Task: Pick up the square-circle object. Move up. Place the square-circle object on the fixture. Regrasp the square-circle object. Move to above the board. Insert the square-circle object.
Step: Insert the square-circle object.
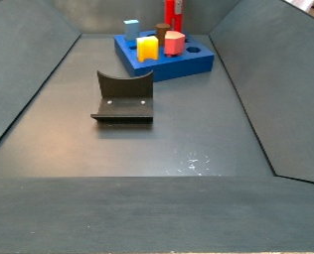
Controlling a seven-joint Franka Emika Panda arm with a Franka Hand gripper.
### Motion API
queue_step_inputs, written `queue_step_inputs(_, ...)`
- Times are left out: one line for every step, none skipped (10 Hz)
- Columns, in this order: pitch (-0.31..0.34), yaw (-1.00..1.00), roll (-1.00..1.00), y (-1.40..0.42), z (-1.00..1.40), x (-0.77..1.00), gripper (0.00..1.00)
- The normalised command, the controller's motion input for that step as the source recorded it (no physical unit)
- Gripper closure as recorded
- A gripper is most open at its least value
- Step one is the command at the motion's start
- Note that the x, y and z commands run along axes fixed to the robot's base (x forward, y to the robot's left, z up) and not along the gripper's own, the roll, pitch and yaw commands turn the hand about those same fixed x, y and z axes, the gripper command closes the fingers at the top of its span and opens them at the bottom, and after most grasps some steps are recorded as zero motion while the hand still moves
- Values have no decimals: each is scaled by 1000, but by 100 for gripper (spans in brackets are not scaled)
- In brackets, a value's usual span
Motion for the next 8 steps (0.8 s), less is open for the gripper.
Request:
queue_step_inputs(13, -29, 39, 214, -171, 0, 100)
queue_step_inputs(11, 0, 26, 0, 0, 0, 100)
queue_step_inputs(0, 0, 0, 0, -20, 0, 100)
queue_step_inputs(-70, 0, 159, -180, -469, 0, 100)
queue_step_inputs(-104, 20, 203, -234, -703, 17, 100)
queue_step_inputs(-87, 3, 187, -183, -766, 63, 100)
queue_step_inputs(-71, 0, 124, -151, -726, 100, 100)
queue_step_inputs(-84, -26, -31, -31, -546, 83, 100)
